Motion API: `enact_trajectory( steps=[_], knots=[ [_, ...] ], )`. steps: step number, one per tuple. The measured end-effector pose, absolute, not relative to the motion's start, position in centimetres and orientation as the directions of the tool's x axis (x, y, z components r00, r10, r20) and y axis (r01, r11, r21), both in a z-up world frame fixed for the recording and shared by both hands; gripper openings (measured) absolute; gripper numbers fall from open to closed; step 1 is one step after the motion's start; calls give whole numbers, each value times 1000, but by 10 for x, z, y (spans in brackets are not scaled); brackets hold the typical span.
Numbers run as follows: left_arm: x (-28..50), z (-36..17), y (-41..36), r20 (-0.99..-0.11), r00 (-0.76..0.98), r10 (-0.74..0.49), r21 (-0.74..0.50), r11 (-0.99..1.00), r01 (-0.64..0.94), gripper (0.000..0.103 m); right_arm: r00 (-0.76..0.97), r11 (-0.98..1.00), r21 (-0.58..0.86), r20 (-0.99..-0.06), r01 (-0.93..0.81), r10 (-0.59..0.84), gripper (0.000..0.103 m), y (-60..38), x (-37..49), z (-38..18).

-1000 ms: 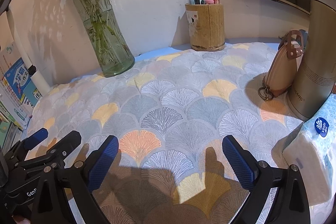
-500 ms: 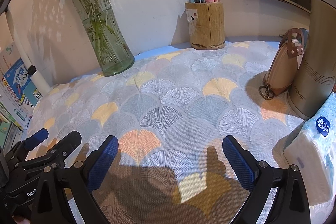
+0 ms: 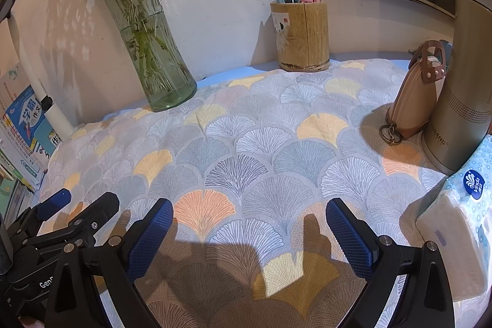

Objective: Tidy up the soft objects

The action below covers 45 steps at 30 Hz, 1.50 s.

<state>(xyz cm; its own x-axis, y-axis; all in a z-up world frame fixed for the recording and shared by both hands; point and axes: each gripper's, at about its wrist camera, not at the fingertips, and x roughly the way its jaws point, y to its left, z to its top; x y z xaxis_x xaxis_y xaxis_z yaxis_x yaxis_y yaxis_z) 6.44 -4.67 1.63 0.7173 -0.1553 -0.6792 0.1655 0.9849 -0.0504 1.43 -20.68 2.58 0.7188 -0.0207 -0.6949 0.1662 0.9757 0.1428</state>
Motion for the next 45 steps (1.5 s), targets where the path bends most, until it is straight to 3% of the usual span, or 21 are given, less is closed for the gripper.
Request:
enact_trajectory(
  steps=[22,33,45],
  knots=[
    [47,23,-43,-659,743,-114,-23,991,131,101,718,970,129,-694,204,-59,100,-206,8,26],
    [-5,7,-12,-745,657,-119,-79,993,91,101,686,974,55,-718,220,-114,100,-202,-43,23],
    [-15,12,-20,-710,703,-28,24,998,64,101,692,978,-13,-705,209,-157,100,-191,-47,22]
  ],
)
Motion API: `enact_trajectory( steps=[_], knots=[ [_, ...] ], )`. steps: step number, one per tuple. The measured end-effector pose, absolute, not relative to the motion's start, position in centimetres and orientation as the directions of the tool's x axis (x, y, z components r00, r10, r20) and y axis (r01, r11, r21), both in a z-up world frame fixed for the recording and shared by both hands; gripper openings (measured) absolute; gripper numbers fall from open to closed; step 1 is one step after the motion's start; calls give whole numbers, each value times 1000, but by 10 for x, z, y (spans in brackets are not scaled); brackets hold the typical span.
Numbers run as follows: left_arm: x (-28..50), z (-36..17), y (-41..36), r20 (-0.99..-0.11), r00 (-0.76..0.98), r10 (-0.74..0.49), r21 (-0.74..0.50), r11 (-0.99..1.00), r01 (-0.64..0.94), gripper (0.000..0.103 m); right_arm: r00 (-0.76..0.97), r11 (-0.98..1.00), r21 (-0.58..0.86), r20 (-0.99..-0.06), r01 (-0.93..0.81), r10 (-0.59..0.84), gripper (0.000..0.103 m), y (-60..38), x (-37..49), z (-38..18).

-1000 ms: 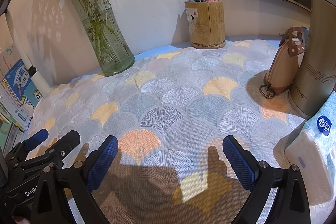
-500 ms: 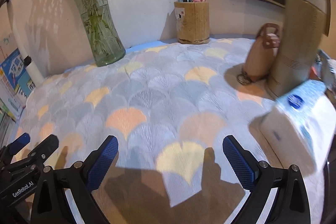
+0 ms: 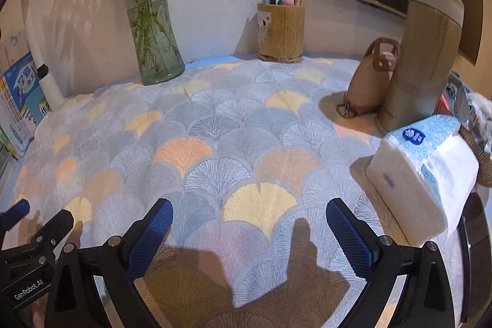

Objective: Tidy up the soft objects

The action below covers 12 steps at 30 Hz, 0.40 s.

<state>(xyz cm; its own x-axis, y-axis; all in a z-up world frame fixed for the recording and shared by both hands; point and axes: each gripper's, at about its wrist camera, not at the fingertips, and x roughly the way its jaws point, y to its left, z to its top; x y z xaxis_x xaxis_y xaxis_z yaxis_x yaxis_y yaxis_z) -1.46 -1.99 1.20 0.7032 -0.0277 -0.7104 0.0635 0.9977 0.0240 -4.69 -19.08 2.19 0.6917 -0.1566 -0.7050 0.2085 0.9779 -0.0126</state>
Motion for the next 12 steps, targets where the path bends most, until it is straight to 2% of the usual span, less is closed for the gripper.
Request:
enact_trajectory(
  steps=[8,12],
  knots=[
    [-15,14,-22,-703,711,-15,44,997,65,102,689,980,-18,-708,200,-154,100,-189,-45,22],
    [-22,19,-23,-655,756,-5,58,997,58,102,690,980,-19,-707,200,-155,100,-188,-45,22]
  ],
)
